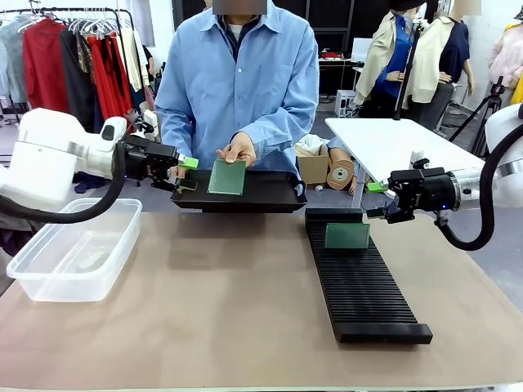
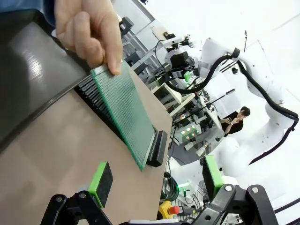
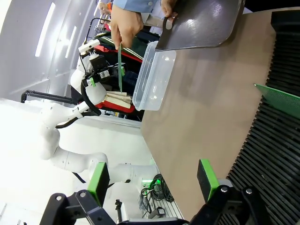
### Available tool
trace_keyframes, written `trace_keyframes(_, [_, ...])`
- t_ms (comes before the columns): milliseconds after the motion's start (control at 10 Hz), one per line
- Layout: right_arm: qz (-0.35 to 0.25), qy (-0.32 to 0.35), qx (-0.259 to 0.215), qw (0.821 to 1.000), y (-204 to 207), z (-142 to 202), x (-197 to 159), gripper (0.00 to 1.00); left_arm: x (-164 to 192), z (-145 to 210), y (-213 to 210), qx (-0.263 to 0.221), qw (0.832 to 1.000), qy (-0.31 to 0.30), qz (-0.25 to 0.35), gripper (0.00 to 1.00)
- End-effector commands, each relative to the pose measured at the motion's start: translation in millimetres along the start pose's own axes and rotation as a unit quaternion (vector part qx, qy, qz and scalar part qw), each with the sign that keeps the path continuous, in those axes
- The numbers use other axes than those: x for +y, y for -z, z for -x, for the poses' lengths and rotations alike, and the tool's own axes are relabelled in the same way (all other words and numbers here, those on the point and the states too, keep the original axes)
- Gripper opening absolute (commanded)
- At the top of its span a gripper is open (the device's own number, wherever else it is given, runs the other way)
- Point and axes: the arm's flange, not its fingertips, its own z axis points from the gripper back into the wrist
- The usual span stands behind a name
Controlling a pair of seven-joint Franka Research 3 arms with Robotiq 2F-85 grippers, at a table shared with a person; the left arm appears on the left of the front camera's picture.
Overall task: Sort PCBs into racks and boxes based on the side picked up.
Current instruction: Pick up the Blank PCB handed by the Human.
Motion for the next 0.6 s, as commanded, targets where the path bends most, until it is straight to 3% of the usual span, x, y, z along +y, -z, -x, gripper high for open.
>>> trace_keyframes(0, [-0.002,-0.002,-0.003,1.000,0,-1,2,1.00,7,-14,10,-0.013,1.000,0.009,0.017,1.00])
trace_keyframes(500, [-0.002,-0.002,-0.003,1.000,0,-1,2,1.00,34,-35,42,-0.006,0.998,-0.009,0.061,1.00])
